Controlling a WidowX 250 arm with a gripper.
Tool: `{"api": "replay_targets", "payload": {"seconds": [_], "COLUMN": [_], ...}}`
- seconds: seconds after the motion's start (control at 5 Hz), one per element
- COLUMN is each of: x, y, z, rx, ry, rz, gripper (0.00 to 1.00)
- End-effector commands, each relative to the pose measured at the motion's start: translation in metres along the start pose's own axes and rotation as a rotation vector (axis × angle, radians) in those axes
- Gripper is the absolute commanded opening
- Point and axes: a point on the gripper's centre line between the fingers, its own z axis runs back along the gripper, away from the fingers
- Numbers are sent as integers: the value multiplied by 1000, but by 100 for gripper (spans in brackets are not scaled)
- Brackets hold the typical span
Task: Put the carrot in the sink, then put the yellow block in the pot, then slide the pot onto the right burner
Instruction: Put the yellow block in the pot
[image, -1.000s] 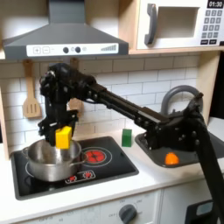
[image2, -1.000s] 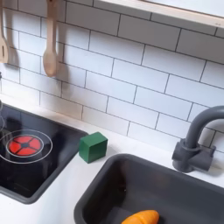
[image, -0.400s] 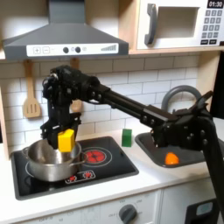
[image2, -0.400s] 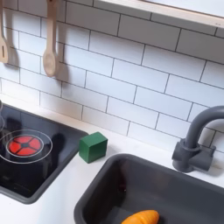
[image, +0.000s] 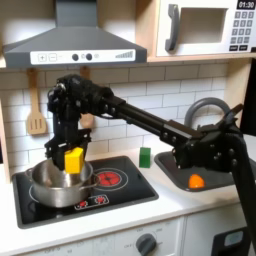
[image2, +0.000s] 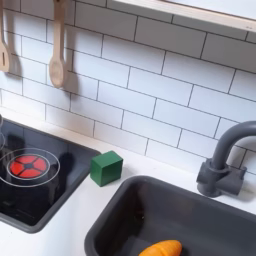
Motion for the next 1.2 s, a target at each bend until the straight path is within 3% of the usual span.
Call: {"api": "replay_targets", "payload": {"seconds": [0.0,0.4,0.6,0.8,1.0], "x": [2,5,6,5,6], "y": [4,7,7,5,4], "z": [-7,-14,-16,-14,-12], "rx": [18,34,30,27,26], "ry": [7,9,16,15,10], "rz": [4,13,25,16,12], "gripper": [0,0,33,100,100]}}
